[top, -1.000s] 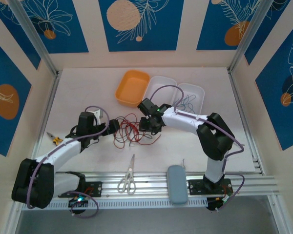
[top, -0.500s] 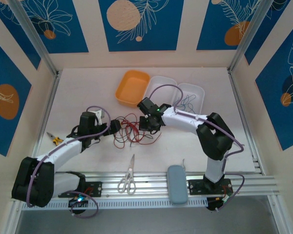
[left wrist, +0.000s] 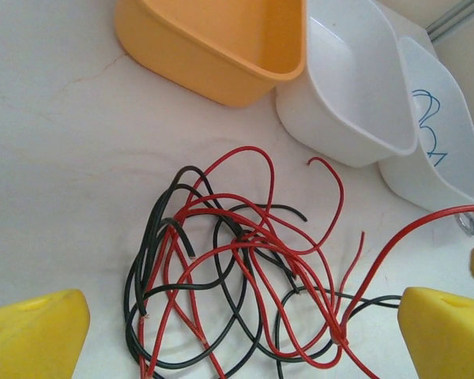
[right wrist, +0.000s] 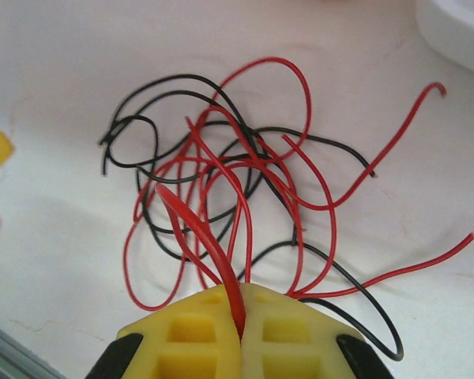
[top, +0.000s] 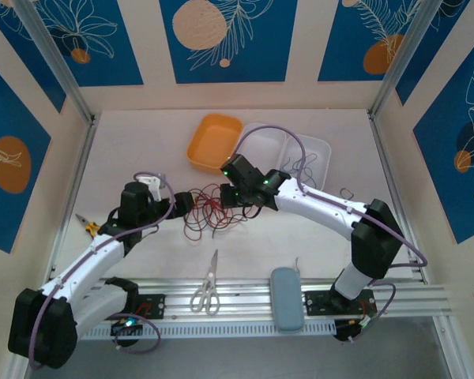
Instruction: Untangle the cables
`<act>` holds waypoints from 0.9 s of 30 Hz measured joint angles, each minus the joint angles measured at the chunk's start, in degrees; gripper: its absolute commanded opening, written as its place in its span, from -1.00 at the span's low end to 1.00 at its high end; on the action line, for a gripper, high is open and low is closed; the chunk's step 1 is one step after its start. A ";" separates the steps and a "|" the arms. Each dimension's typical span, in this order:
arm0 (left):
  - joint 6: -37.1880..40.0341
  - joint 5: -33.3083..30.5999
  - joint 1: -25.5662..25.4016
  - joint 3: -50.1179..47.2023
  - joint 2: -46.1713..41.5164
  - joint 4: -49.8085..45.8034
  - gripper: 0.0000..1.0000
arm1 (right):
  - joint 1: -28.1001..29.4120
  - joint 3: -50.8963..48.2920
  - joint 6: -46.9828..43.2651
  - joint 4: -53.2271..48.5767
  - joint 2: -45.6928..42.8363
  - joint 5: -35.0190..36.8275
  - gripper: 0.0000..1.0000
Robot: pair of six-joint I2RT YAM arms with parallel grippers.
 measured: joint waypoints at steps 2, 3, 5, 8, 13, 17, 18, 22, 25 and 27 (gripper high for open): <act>-0.07 1.03 -0.09 -0.52 -0.07 1.27 0.95 | 0.33 0.37 -0.81 0.31 -1.36 0.00 -1.00; -0.24 1.66 -0.13 -0.85 -0.07 1.86 0.94 | 0.33 0.74 -1.22 0.44 -1.81 -0.02 -1.00; -0.76 3.02 -0.46 -1.66 -0.07 3.48 0.94 | 0.33 1.49 -1.88 0.94 -2.78 -0.02 -1.00; -0.96 4.26 -1.11 -1.81 -0.07 5.11 0.94 | 0.33 2.16 -2.91 1.77 -4.37 -0.02 -1.00; -0.94 4.85 -2.16 -1.81 -0.07 7.52 0.93 | 0.33 3.21 -4.48 2.34 -6.27 -0.02 -1.00; -0.94 4.94 -2.62 -1.81 -0.04 8.37 0.93 | 0.33 4.07 -5.55 2.40 -7.15 0.02 -1.00; -0.94 4.92 -2.67 -1.84 -0.04 8.46 0.93 | 0.33 4.24 -5.77 2.40 -7.34 0.04 -1.00; -0.94 4.90 -2.89 -1.84 0.09 8.61 0.94 | 0.33 6.21 -6.73 2.40 -7.87 0.04 -1.00; -0.94 4.70 -2.97 -1.90 0.35 8.63 0.95 | 0.33 7.72 -7.45 2.47 -8.48 0.02 -1.00; -0.94 4.46 -2.99 -2.08 0.39 8.59 0.96 | 0.33 8.55 -7.87 2.45 -8.87 0.02 -1.00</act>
